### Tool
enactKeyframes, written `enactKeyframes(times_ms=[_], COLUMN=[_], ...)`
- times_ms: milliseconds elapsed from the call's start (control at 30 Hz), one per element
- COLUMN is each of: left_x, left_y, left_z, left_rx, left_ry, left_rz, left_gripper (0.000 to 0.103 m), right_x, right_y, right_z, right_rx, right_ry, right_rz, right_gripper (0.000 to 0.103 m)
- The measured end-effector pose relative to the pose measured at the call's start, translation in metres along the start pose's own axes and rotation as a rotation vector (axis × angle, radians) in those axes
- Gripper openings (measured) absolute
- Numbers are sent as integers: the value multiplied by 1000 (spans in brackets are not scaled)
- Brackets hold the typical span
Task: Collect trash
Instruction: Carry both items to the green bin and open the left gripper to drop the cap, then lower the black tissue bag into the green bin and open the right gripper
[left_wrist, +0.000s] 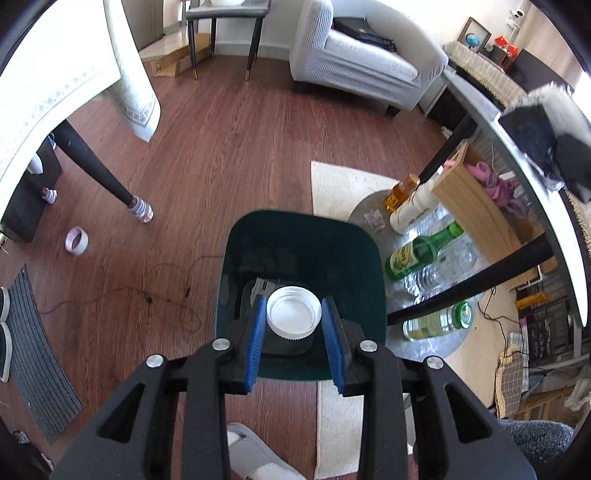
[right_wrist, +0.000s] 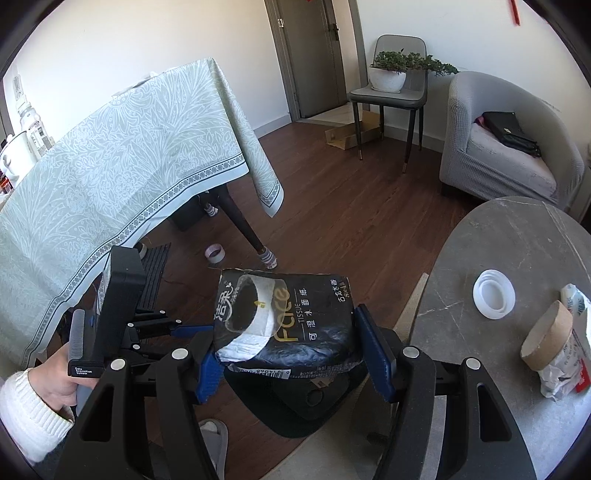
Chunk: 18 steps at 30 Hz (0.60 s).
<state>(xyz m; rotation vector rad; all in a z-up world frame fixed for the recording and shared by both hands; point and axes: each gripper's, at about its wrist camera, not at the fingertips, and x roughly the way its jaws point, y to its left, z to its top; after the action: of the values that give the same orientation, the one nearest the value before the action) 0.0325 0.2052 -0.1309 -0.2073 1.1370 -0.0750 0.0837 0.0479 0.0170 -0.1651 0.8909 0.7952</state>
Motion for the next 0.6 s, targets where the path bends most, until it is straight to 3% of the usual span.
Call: enactKeyframes(times_ms=[367,600], left_x=[36,29], left_y=[9,14], left_z=[-19,-20], left_rx=[6,10], left_ry=[137,123], left_rz=[3,-3], left_gripper=[34,38], right_x=[43,64], right_y=[14,21], right_z=[1,-4], right_rx=[9,4], right_ry=[106,165], right_rz=[14,11], right_gripper=[65,65])
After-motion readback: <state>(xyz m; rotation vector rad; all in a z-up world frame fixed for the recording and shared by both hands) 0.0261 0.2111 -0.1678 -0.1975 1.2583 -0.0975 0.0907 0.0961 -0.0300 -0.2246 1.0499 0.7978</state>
